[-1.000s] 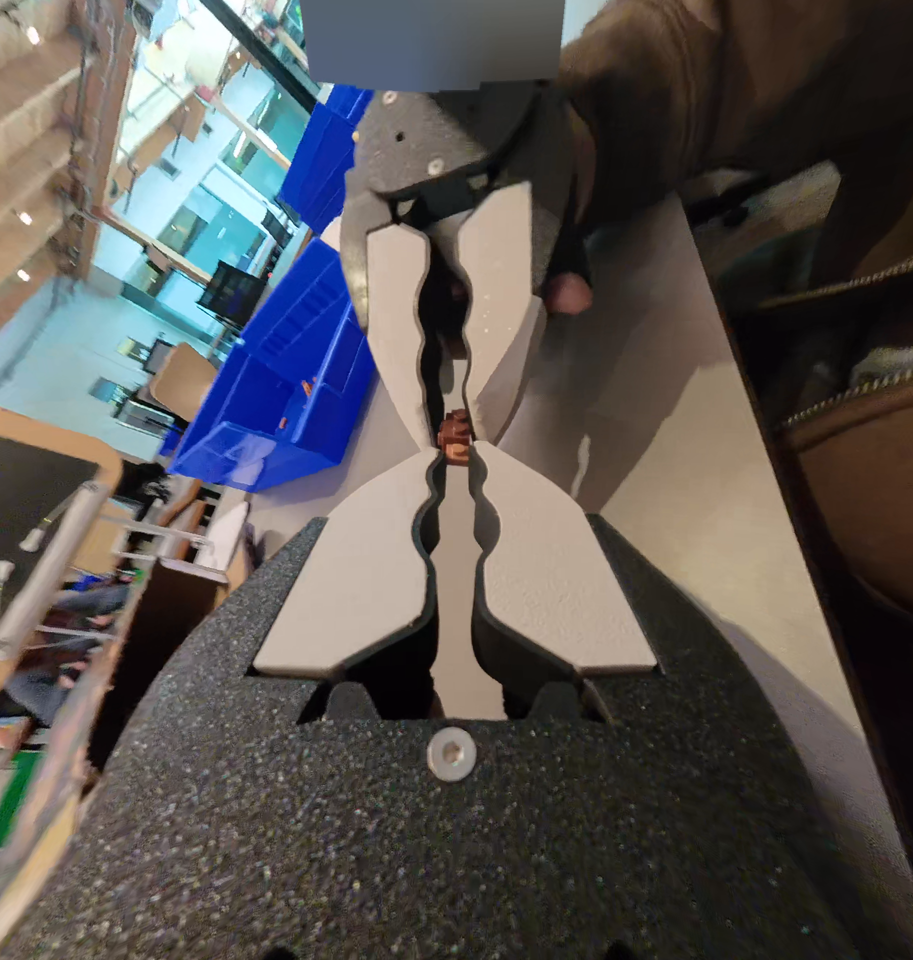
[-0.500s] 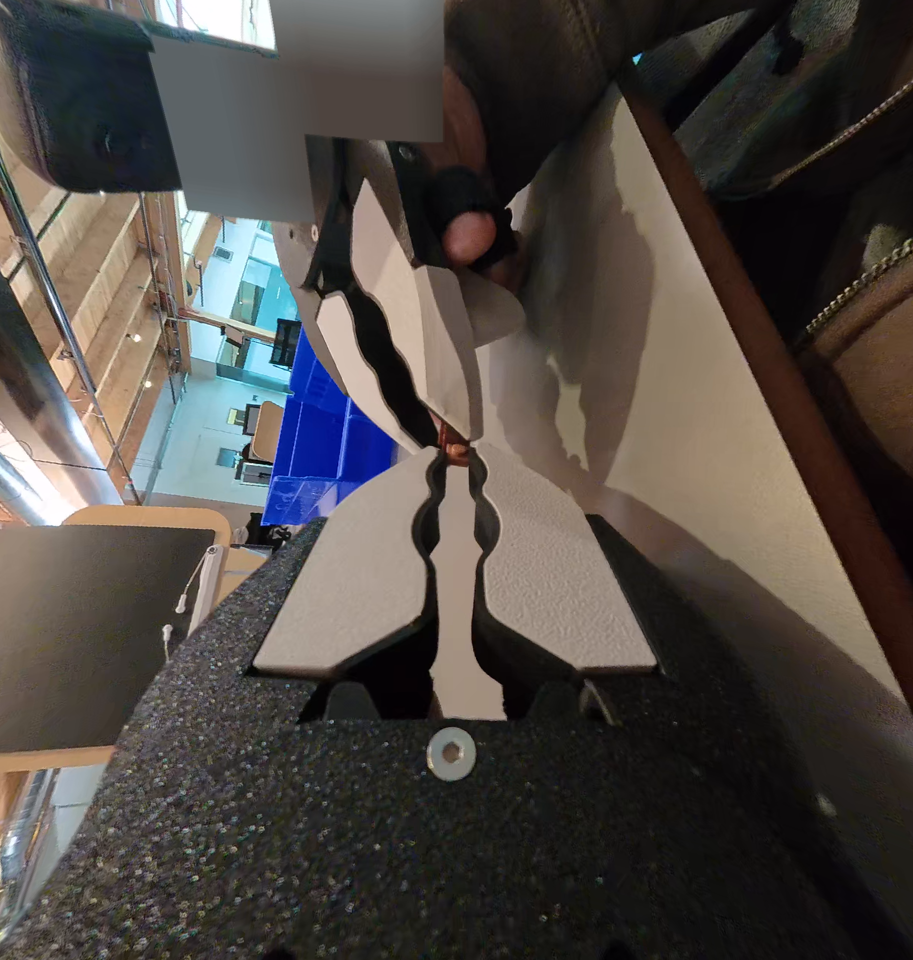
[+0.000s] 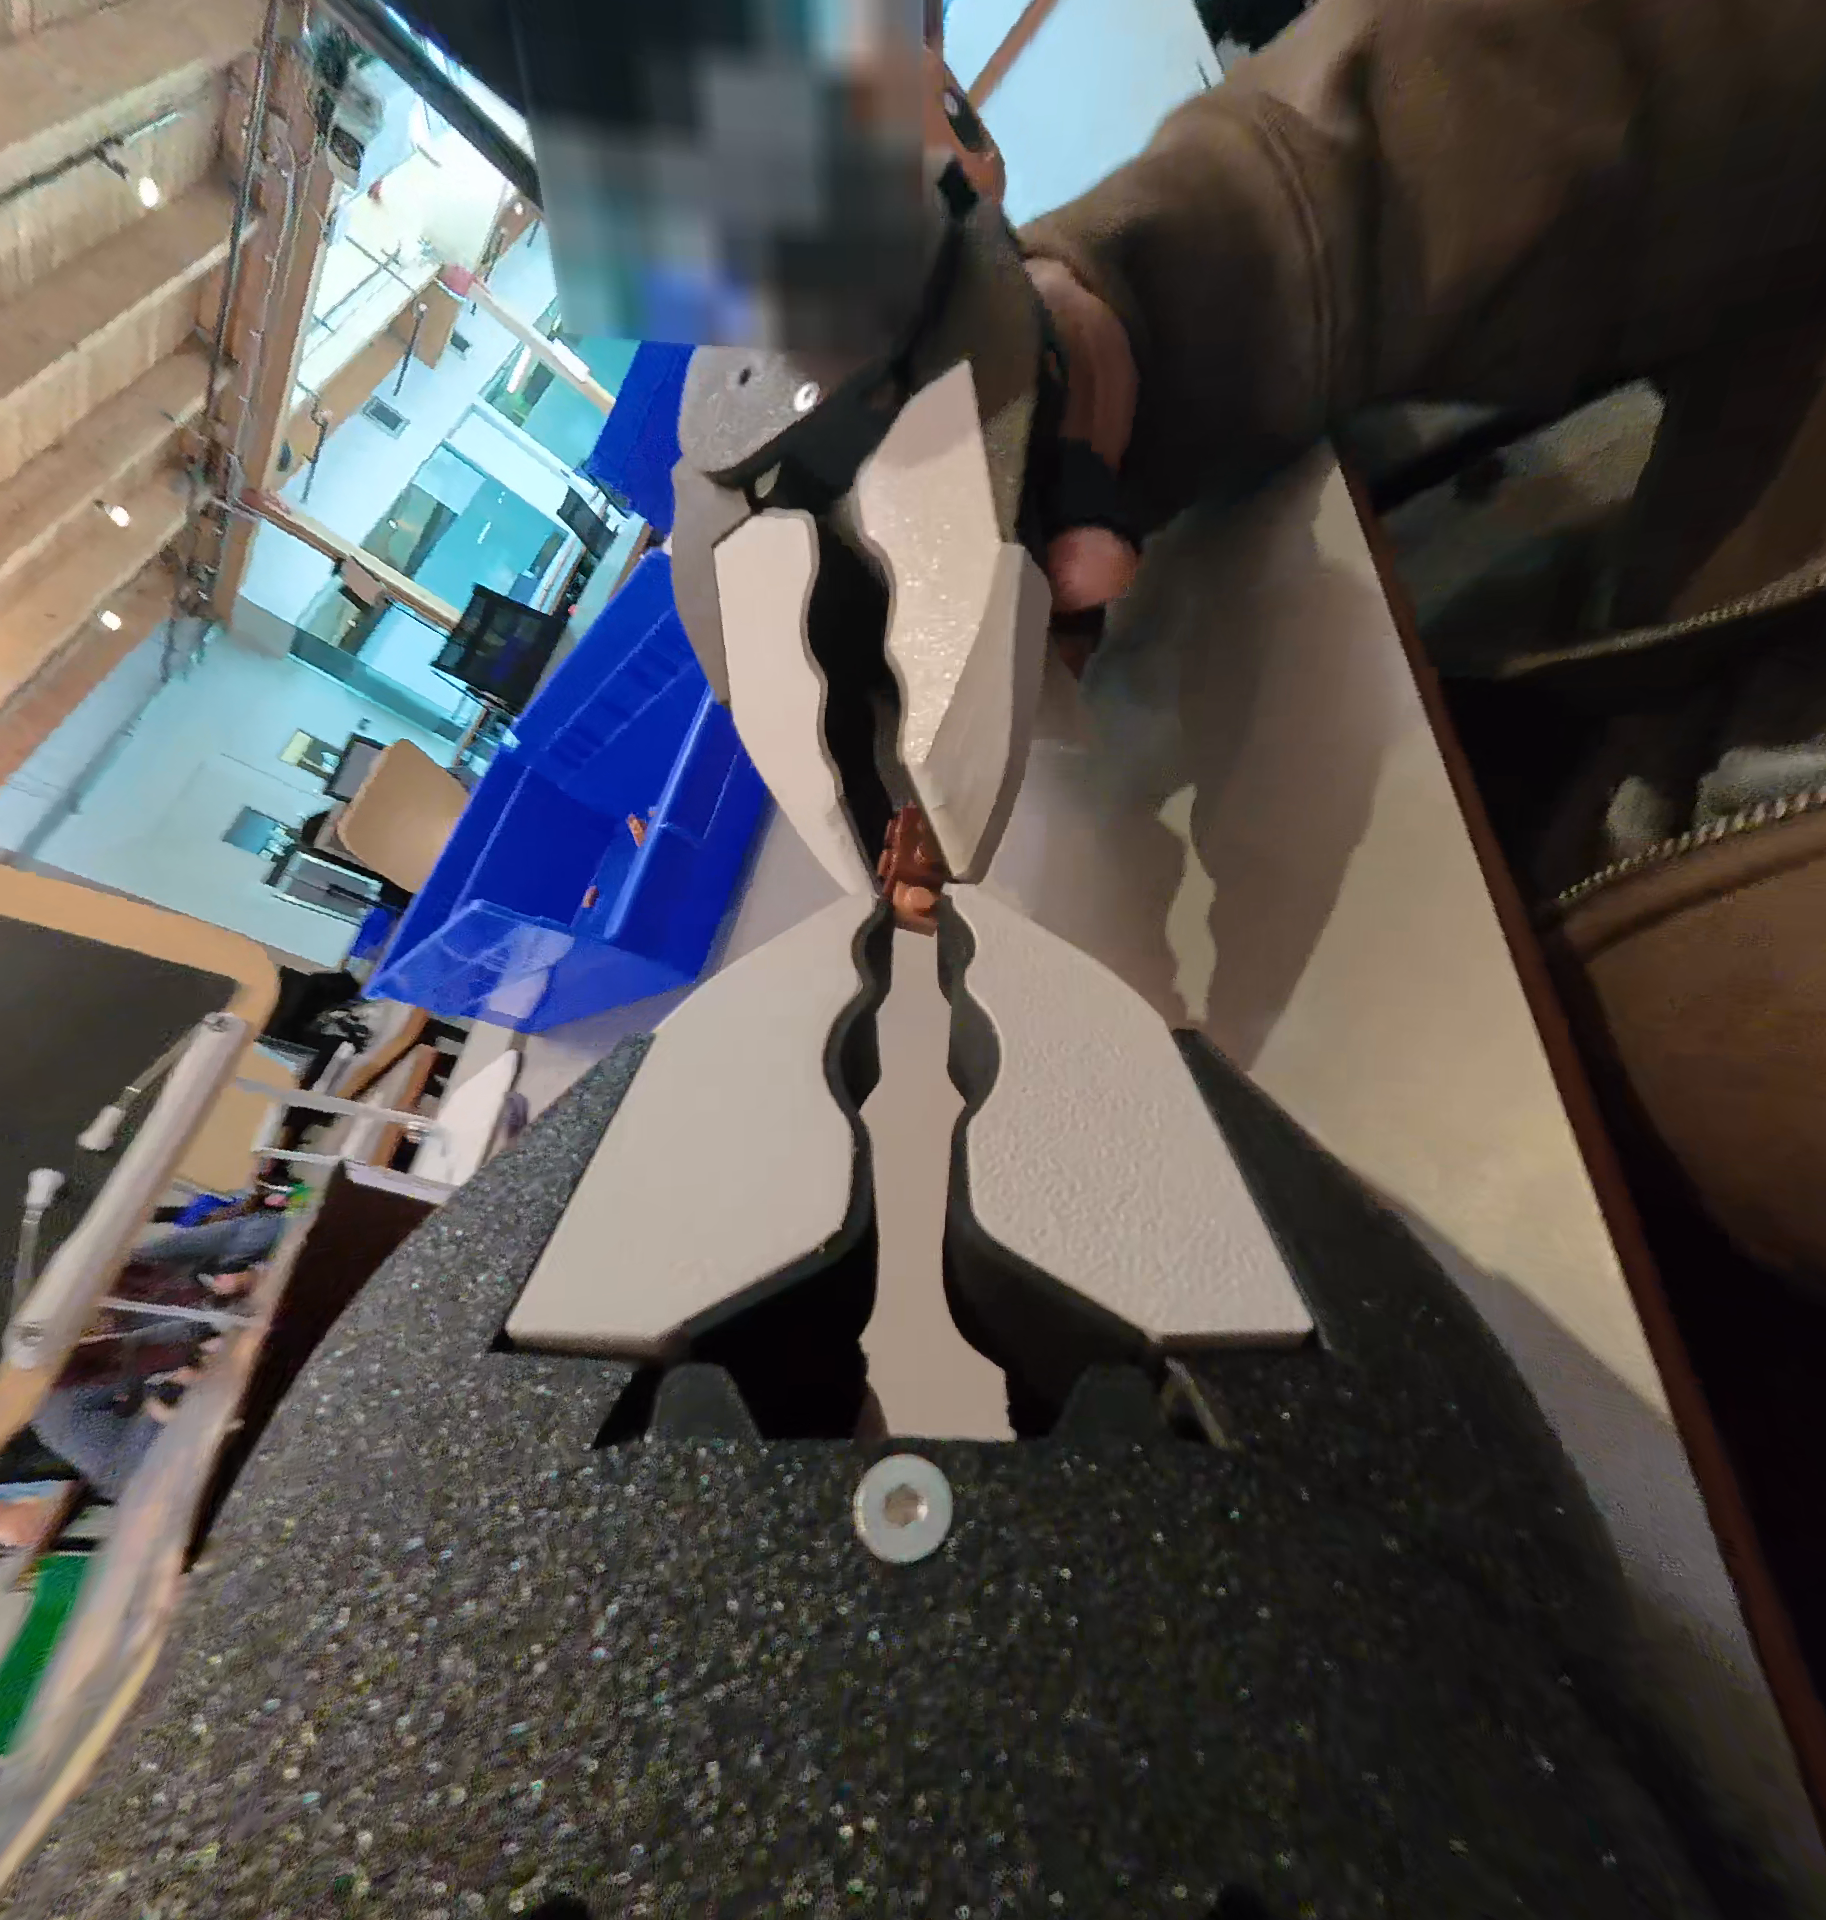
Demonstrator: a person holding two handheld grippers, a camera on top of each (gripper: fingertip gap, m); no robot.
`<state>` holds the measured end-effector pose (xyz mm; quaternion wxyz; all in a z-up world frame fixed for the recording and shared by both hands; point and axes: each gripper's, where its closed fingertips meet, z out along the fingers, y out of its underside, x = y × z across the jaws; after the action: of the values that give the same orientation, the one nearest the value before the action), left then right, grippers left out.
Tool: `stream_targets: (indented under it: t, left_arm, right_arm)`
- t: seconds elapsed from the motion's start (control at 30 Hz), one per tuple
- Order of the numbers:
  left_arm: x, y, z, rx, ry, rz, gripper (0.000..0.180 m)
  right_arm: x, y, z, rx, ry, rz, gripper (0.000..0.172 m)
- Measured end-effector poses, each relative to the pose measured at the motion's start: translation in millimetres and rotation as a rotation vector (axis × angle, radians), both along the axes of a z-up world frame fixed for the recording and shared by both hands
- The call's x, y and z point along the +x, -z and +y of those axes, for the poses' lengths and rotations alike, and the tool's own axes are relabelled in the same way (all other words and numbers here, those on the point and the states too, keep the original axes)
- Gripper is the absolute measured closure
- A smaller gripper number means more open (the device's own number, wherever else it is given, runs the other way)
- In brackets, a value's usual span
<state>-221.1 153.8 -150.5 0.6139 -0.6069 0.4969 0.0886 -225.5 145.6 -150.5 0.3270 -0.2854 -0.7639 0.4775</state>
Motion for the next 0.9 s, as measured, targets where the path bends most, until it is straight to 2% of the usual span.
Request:
stream_targets:
  t: [0.27,0.6,0.8,0.9]
  left_arm:
    - [-3.3,-1.9,2.1,-0.174,-0.007,-0.213,0.173]
    - [-10.5,7.4,11.7,-0.407,-0.070,-0.454,0.174]
    - [-6.7,1.0,5.7,-0.451,0.010,-0.535,0.175]
    - [-3.0,-7.4,-0.2,-0.493,0.077,-0.628,0.175]
  right_arm:
    - [-3.6,-5.0,2.2,0.095,0.041,0.095,0.160]
    - [-10.6,0.1,11.9,0.327,0.127,0.210,0.160]
    - [-7.6,-9.0,6.8,0.320,0.108,0.282,0.159]
    - [-5.1,-16.5,3.6,0.300,0.098,0.332,0.160]
